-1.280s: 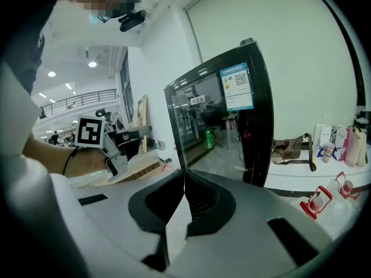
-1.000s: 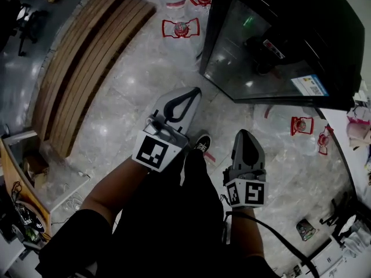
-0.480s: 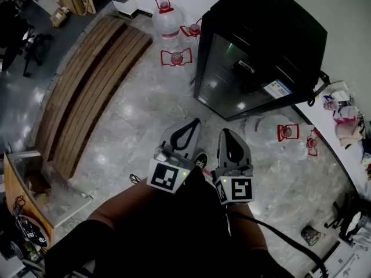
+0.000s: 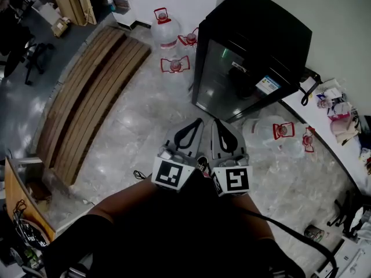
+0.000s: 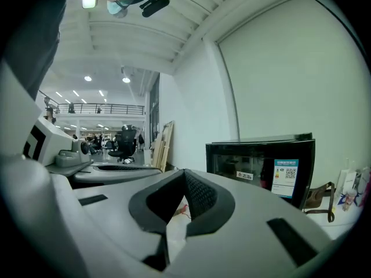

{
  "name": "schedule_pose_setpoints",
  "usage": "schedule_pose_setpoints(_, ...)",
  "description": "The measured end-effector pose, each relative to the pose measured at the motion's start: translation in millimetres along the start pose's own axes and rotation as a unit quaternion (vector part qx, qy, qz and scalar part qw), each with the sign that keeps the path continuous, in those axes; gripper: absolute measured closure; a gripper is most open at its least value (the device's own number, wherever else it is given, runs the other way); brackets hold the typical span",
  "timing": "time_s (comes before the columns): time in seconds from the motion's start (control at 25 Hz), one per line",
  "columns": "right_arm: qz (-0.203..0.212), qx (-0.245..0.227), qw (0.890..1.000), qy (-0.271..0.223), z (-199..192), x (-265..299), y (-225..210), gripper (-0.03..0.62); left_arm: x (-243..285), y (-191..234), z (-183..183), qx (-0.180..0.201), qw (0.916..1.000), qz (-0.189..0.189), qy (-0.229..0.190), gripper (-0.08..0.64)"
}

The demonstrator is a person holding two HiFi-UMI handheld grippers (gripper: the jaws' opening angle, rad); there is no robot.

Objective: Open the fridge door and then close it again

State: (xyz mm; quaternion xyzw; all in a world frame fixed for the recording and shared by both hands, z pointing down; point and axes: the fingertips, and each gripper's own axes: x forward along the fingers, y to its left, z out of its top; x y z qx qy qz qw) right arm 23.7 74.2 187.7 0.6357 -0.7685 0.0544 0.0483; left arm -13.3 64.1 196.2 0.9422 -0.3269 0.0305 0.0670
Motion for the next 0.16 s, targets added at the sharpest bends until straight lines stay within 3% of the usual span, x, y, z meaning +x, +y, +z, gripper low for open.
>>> schedule_pose_setpoints(0.16,0.007,-0.01,1.0,-0.017,17,-7,13,0.577,-12,-3,14,0.002,1.0,0.002,-0.004,0.552)
